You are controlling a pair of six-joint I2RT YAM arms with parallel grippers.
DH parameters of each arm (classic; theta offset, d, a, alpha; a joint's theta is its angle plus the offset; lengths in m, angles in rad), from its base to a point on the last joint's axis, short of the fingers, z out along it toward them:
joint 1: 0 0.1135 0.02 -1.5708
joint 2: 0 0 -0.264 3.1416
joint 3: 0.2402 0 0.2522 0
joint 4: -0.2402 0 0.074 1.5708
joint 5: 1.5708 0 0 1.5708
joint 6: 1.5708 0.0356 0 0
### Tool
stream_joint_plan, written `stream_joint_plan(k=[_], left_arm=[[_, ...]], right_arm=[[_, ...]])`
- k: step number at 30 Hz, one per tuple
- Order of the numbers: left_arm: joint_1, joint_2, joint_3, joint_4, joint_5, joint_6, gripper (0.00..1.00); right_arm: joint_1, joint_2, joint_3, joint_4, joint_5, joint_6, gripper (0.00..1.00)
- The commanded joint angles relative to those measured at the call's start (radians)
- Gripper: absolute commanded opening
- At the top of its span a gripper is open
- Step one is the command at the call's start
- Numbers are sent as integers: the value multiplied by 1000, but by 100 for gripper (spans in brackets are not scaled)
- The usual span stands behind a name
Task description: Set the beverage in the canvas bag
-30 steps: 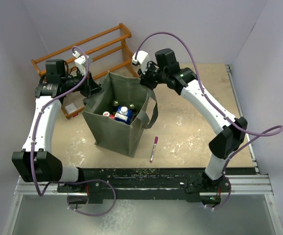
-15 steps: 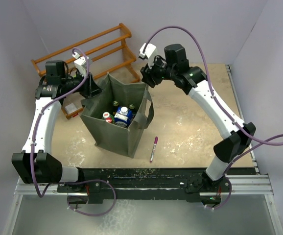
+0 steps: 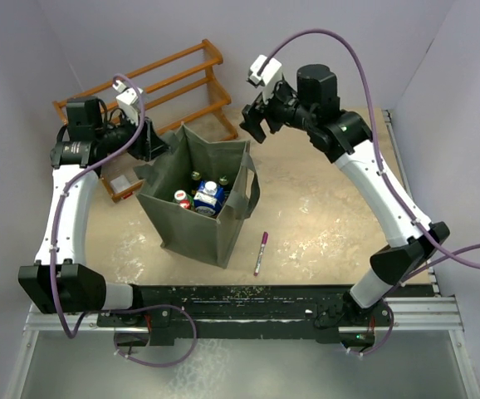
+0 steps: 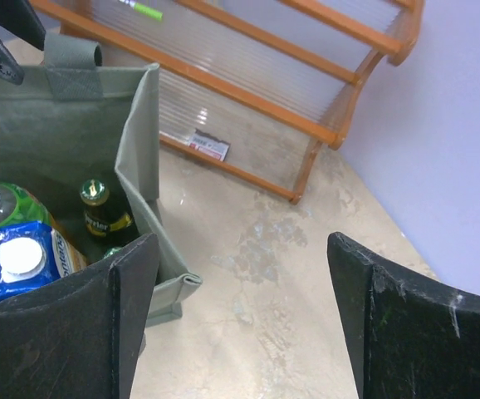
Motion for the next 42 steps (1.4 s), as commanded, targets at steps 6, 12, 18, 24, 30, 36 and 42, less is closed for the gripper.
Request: stream_joint_plan(k=[6,12,18,24,30,36,42], left_arm=[[30,-52,149,4,-89,81,62],[71,-57,224,26,-204,40,86],[101,-61,296,40,-358,-2,99],[109,-89,337,0,-434,47,99],[110,-118,337,-35,-348,92,99],[110,-129,292,15,-437,51,99],[110,-144,282,3,-444,109,99]], right_arm=[[-30,-132,37,145,233,63,88],[-170,-172,39,198,378,171,91],[-239,-218,-12,218,438,213,100],[-272,-250,-48,222,411,241,100],[-322,-297,-92,211,394,270,100],[-380,-350,-147,199,365,273,100],[-396,-372,-168,207,321,239,100]])
